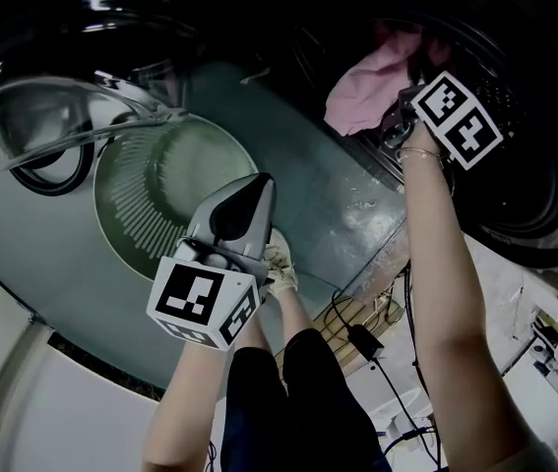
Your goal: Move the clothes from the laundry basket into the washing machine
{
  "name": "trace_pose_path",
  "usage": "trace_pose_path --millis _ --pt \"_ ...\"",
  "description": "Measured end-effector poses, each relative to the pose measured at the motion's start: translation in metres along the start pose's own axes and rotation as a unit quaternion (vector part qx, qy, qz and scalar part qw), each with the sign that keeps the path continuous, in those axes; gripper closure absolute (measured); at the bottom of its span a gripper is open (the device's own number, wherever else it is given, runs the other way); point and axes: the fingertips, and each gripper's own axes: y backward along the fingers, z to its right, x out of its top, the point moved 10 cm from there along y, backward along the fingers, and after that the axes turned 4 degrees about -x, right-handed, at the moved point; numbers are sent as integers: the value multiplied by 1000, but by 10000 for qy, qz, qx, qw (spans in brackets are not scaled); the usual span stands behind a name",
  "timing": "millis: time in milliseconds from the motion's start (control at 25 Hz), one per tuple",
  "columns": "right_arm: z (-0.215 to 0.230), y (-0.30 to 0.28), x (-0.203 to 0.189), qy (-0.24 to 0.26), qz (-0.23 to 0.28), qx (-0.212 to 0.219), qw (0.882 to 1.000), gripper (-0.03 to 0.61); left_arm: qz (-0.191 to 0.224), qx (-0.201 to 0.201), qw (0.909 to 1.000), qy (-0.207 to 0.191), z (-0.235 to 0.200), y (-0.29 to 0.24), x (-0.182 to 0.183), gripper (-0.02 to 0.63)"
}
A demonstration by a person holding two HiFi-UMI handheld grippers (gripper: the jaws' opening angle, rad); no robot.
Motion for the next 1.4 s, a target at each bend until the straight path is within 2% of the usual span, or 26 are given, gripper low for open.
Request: trace_pose_path --millis 120,240,320,400,520,640,720,760,840,920,960,1000,1040,1160,1400 --pt "3 2 -13 -53 -392 -15 9992 325 50 31 9999 88 -1 -1 -2 612" --pt "6 27 -20 -62 -303 118 9995 255 39 23 9999 98 2 -1 -4 612" --pt "5 46 -33 82 -315 311 9990 241 1 20 9999 109 3 -1 -3 612" --pt "-2 57 -57 410 -609 553 9958 236 -4 4 9999 117 3 -2 -4 612" --pt "-17 57 -96 1103 -1193 787 9836 225 16 -49 9999 119 3 -7 -6 612" --pt "-31 46 -118 1707 -1385 775 9725 209 51 -77 9998 147 3 -11 -6 612" --pt "-35 33 -119 1924 -1379 621 9696 199 71 -93 9999 104 1 -13 -5 612" --pt "-35 27 -116 1996 -1378 516 9688 223 76 -94 9999 84 0 -13 -5 612" --pt "-34 18 -111 2119 -1438 355 9660 346 77 -67 9999 93 -3 -12 -6 612" --pt "-33 19 -106 2094 -1500 496 9650 372 99 -22 9999 115 -5 -11 -6 612" --pt "-32 23 -101 1948 -1446 636 9680 418 121 -8 9999 113 -5 -10 -6 612" --pt "-29 29 -95 1731 -1322 735 9732 498 149 0 9998 111 -5 -9 -5 612" --pt "-25 34 -89 1509 -1167 756 9787 525 181 7 9998 115 -5 -9 -4 612" --pt "-15 33 -69 1225 -755 585 9879 526 247 28 9996 163 -3 -9 -4 612" --pt "-3 3 -20 1418 -70 -53 9899 526 255 -6 9996 156 1 -10 -7 612"
